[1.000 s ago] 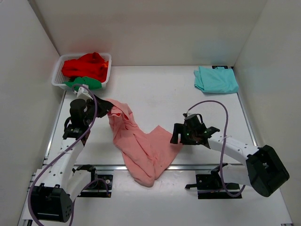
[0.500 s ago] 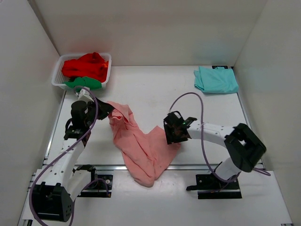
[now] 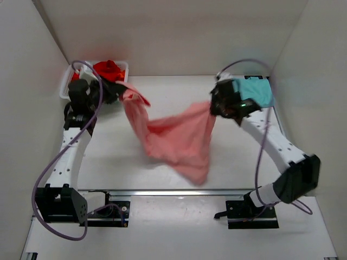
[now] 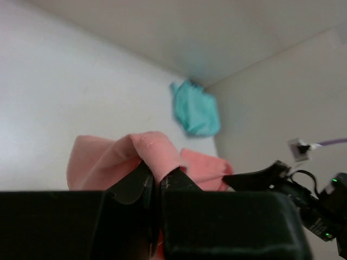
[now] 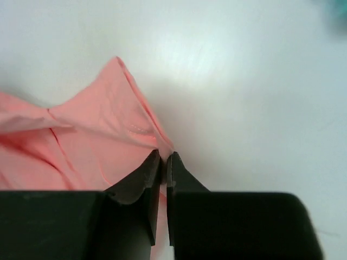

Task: Fold and stack the t-shirts
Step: Flatten out the tshirt

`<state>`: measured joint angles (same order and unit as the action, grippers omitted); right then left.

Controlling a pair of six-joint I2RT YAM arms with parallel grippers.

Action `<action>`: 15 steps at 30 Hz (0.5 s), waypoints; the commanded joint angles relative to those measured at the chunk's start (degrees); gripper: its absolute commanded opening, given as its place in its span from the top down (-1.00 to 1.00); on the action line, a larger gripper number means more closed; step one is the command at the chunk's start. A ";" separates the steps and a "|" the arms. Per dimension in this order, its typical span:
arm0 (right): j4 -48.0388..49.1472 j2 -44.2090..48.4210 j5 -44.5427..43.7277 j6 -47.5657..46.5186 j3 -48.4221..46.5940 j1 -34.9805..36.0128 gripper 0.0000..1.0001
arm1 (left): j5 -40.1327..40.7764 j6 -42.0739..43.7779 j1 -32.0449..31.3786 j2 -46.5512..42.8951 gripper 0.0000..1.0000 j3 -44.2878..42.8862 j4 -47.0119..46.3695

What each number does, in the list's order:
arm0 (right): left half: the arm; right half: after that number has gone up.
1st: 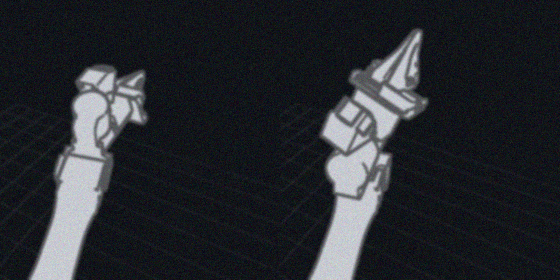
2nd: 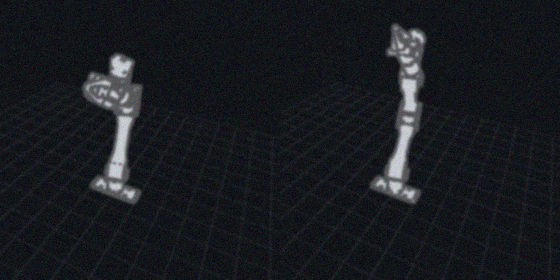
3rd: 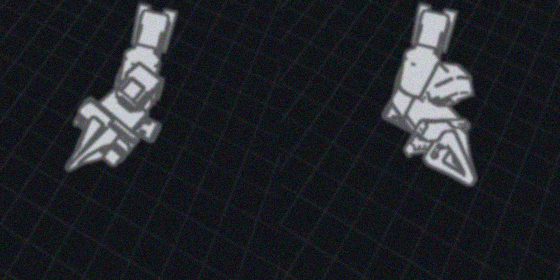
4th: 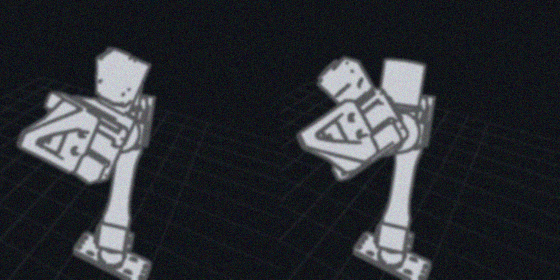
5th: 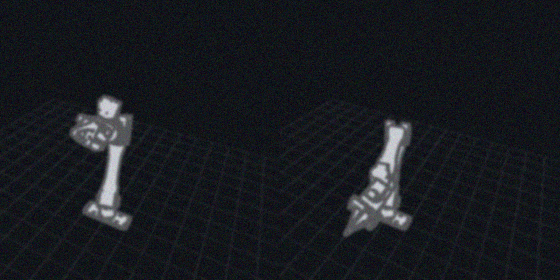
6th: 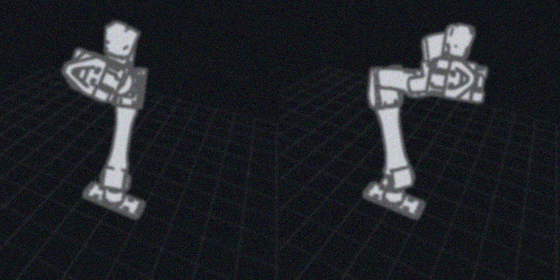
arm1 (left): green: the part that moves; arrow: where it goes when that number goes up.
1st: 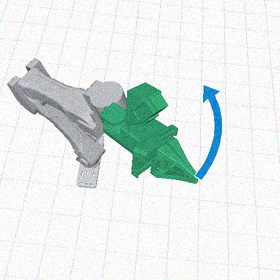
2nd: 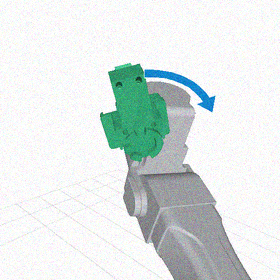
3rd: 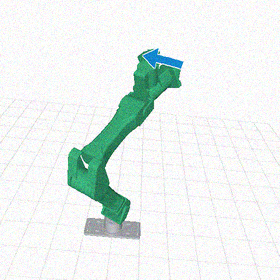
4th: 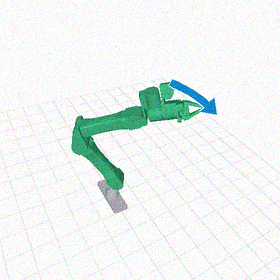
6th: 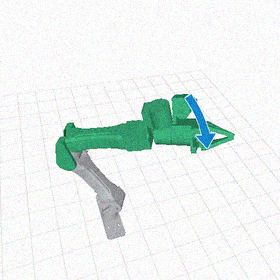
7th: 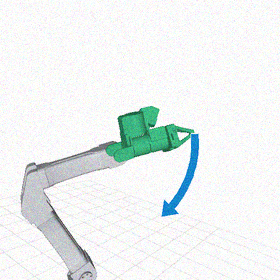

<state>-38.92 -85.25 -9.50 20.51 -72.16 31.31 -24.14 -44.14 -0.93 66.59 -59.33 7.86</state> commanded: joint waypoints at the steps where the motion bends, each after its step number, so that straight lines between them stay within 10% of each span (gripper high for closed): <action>1: 4.98 12.29 -5.00 -10.48 -15.25 -8.09 1.00 | -3.10 -3.85 0.75 1.77 1.00 -17.08 -3.99; 8: 6.22 18.89 -4.74 -16.91 -27.95 -9.51 1.00 | -5.48 -10.88 0.93 4.26 1.00 -24.17 -5.48; 15: 5.09 29.25 0.87 -14.81 -21.18 -13.10 1.00 | -8.81 -12.20 3.21 -5.31 0.95 -7.14 -11.02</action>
<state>-31.33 -56.10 -12.10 5.98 -95.59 20.47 -30.04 -54.63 0.45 65.08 -71.61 -0.80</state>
